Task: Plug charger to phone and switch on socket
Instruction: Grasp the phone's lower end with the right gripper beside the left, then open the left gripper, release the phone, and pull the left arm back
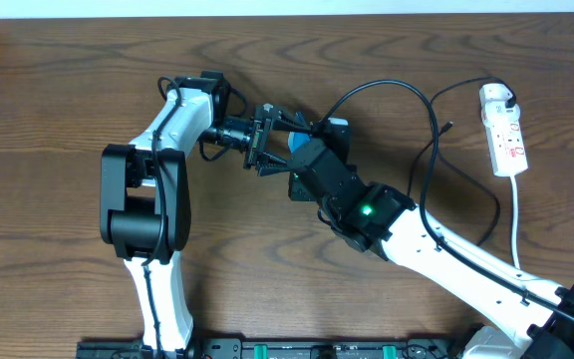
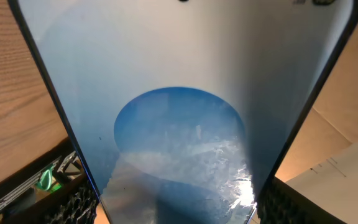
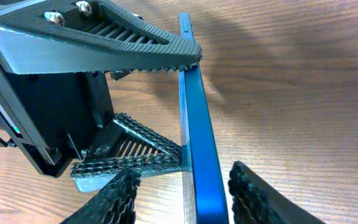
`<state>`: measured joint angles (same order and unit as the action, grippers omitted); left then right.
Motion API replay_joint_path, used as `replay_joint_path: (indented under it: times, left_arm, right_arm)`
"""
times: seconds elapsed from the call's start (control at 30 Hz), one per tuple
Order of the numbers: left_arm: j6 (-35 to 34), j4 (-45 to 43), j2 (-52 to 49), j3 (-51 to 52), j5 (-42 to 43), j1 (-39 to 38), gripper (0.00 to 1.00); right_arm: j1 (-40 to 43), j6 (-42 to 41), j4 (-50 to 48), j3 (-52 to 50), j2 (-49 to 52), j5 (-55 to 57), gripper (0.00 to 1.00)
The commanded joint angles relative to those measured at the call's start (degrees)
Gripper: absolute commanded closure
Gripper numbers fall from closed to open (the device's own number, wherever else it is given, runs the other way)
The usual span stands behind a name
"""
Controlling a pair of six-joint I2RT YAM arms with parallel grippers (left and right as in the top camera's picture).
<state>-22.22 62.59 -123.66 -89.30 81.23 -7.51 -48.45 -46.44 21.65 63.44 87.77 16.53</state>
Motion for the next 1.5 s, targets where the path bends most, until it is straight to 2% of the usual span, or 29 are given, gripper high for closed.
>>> replay_joint_path:
  times: [0.0, 0.1, 0.23, 0.57, 1.13, 1.47]
  left_arm:
    - [0.5, 0.2, 2.5, 0.1, 2.1, 0.0, 0.26]
    - [0.5, 0.2, 2.5, 0.1, 2.1, 0.0, 0.26]
    - [0.5, 0.2, 2.5, 0.1, 2.1, 0.0, 0.26]
    - [0.5, 0.2, 2.5, 0.1, 2.1, 0.0, 0.25]
    - [0.5, 0.2, 2.5, 0.1, 2.1, 0.0, 0.25]
    - [0.5, 0.2, 2.5, 0.1, 2.1, 0.0, 0.26]
  right_arm:
    - [-0.3, -0.2, 0.2, 0.9, 0.1, 1.1, 0.59]
    - [-0.3, -0.2, 0.0, 0.9, 0.1, 1.1, 0.62]
    - [-0.3, -0.2, -0.3, 0.9, 0.1, 1.2, 0.71]
    - [-0.3, -0.2, 0.0, 0.9, 0.1, 1.1, 0.82]
    - [-0.3, -0.2, 0.4, 0.9, 0.1, 1.1, 0.78]
    - [-0.3, -0.2, 1.0, 0.9, 0.1, 1.1, 0.8]
